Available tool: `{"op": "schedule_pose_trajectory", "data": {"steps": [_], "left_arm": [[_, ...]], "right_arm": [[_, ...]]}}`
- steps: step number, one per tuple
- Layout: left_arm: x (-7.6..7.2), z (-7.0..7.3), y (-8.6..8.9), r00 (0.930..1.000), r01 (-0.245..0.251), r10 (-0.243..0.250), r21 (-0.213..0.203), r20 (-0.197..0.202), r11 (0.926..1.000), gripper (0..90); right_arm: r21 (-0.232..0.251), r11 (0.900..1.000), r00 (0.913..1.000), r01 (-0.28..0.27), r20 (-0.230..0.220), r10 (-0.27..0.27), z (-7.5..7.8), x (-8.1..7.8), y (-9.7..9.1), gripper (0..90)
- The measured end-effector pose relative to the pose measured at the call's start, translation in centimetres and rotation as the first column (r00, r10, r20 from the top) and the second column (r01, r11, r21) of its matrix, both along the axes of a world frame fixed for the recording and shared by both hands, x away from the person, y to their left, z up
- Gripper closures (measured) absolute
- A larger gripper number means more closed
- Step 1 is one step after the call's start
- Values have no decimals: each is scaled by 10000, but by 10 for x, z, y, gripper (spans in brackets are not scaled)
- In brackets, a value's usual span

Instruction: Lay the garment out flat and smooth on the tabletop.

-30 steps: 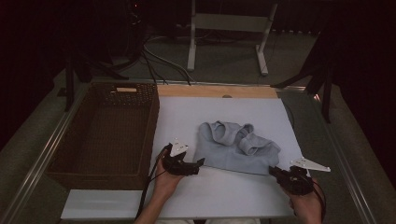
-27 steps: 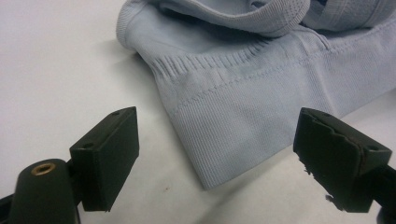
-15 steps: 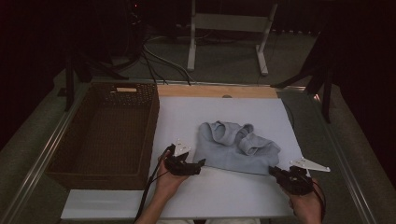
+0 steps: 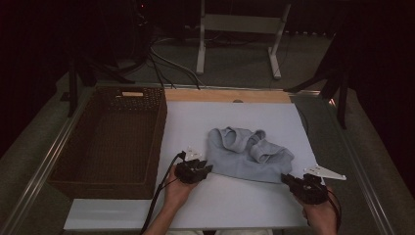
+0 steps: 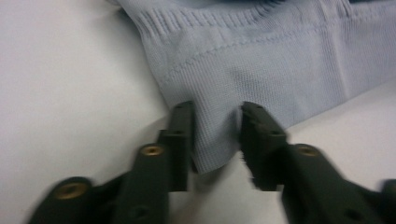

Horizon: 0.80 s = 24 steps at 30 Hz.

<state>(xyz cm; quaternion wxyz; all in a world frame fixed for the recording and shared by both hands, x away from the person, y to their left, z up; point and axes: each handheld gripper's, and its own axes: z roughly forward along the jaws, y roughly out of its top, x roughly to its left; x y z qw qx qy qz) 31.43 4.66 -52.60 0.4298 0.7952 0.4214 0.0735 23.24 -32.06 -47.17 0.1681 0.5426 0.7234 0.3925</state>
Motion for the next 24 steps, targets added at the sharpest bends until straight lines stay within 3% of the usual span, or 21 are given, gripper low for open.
{"op": "schedule_pose_trajectory", "data": {"steps": [3, 5, 11, 18, 24], "left_arm": [[1, 1, 0, 9999, -16, 14, -142, -127, 9999, 849], [-1, 6, 0, 9999, 104, -104, -160, -13, 9998, 877], [-11, 26, 7, 9985, 153, -120, -617, 530, 9980, 884], [-23, 54, 14, 9917, 343, -224, -927, 1267, 9951, 885], [-25, 64, 17, 9898, 300, -169, -905, 1412, 9954, 885]], "right_arm": [[15, 10000, 10000, -20, -4, 20, 0, 0, 1, 845], [17, 10000, 10000, -48, -17, 48, 1, -1, 1, 845], [-52, 10000, 9999, -61, 80, 62, 4, -2, 0, 845], [87, 9999, 9997, -96, 230, 94, 11, -7, -1, 840], [132, 9998, 9992, -141, 364, 136, 16, -11, 1, 806]]}}
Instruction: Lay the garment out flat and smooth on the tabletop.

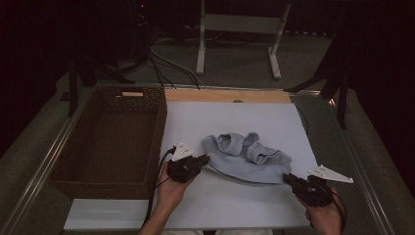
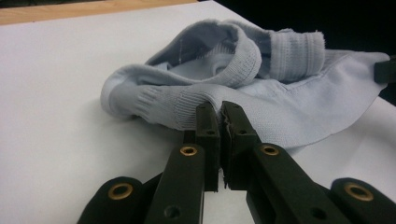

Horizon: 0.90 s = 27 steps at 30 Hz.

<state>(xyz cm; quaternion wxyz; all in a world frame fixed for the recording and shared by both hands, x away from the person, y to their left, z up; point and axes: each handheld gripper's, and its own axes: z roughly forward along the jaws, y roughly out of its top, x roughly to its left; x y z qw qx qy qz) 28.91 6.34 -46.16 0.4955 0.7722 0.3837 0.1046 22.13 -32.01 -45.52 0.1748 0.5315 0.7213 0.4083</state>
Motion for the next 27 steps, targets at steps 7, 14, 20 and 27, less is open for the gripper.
{"op": "schedule_pose_trajectory", "data": {"steps": [7, 14, 20, 27], "left_arm": [[2, 0, -3, 10000, -16, 15, -123, -60, 9999, 884], [3, 1, -4, 10000, -21, 20, -200, -60, 9998, 884], [4, 2, -3, 10000, -50, 48, -251, -81, 9997, 884], [6, 3, -3, 9999, -69, 66, -344, -87, 9994, 884]], "right_arm": [[-304, 9995, 9999, 25, -156, -29, -12, 2, 4, 563], [-979, 9945, 9983, -374, 401, 415, -12, 2, 10, 367], [-1872, 9798, 9949, -701, 580, 822, -13, 1, 15, 300], [-2441, 9663, 9940, -824, 496, 973, -18, 2, 15, 298]]}}
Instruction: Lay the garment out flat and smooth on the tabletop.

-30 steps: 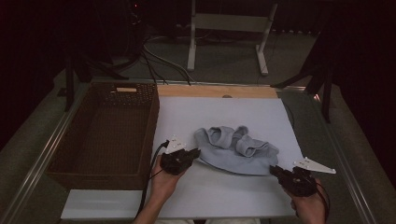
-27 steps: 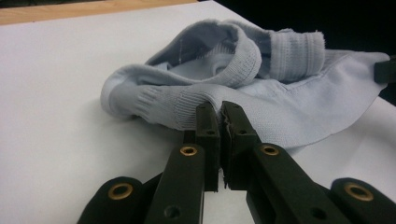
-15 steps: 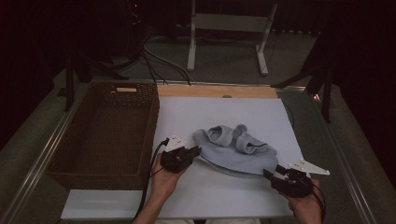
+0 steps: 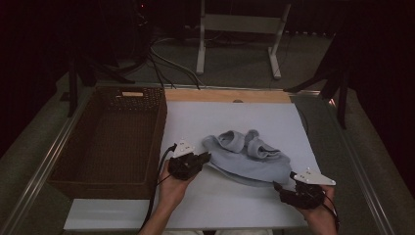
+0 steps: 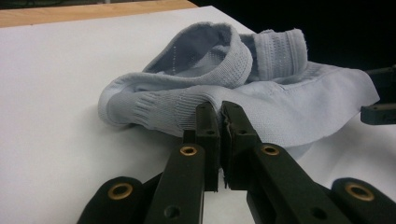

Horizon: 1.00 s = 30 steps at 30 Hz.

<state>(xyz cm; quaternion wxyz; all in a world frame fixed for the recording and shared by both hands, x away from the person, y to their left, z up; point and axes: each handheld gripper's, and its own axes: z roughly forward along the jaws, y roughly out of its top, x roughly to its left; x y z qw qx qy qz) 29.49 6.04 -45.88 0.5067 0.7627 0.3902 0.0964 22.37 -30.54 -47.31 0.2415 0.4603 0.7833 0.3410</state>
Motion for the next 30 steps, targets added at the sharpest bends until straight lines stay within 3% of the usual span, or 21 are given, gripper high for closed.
{"op": "schedule_pose_trajectory", "data": {"steps": [5, 11, 18, 25, 30], "left_arm": [[1, 2, 0, 10000, -26, 26, -33, 29, 10000, 883], [2, 2, 0, 10000, -48, 48, 15, 56, 10000, 884], [2, 2, 1, 10000, -61, 61, 25, 39, 10000, 883], [3, 2, 1, 10000, -42, 42, 65, 17, 10000, 883], [5, 0, 0, 10000, -89, 89, 117, -2, 9999, 883]], "right_arm": [[-669, 9978, 10000, -40, 73, 44, -4, 0, 4, 286], [-1658, 9855, 9982, 362, 534, -277, -5, 2, 8, 310], [-1331, 9840, 9905, 1186, 857, -1078, 2, 7, 2, 377], [-1002, 9876, 9923, 1210, 399, -1175, -2, 11, -1, 397], [-544, 9920, 9935, 1140, 60, -1138, -5, 19, -3, 514]]}}
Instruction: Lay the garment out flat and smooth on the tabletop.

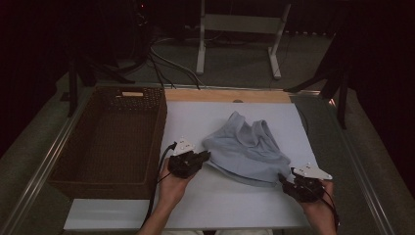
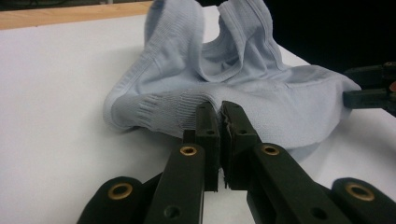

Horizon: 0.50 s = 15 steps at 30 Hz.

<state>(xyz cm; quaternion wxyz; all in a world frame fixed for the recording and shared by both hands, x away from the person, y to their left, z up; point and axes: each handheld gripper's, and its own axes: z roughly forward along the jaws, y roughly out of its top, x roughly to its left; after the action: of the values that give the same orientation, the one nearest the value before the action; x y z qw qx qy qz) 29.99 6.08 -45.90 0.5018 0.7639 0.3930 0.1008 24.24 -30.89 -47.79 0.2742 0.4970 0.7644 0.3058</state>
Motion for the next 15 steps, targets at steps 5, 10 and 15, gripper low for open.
{"op": "schedule_pose_trajectory", "data": {"steps": [5, 10, 15], "left_arm": [[2, 0, 1, 9999, -138, 138, 96, 14, 9999, 883], [2, 3, 6, 9991, -385, 385, 27, 158, 9993, 884], [1, 7, 10, 9976, -643, 641, 51, 277, 9979, 884]], "right_arm": [[268, 9996, 10000, 71, 2, -71, 2, 8, 2, 626], [751, 9971, 9999, 114, 70, -119, 8, 13, 3, 673], [1210, 9926, 9998, 86, 142, -104, 13, 16, 5, 652]]}}
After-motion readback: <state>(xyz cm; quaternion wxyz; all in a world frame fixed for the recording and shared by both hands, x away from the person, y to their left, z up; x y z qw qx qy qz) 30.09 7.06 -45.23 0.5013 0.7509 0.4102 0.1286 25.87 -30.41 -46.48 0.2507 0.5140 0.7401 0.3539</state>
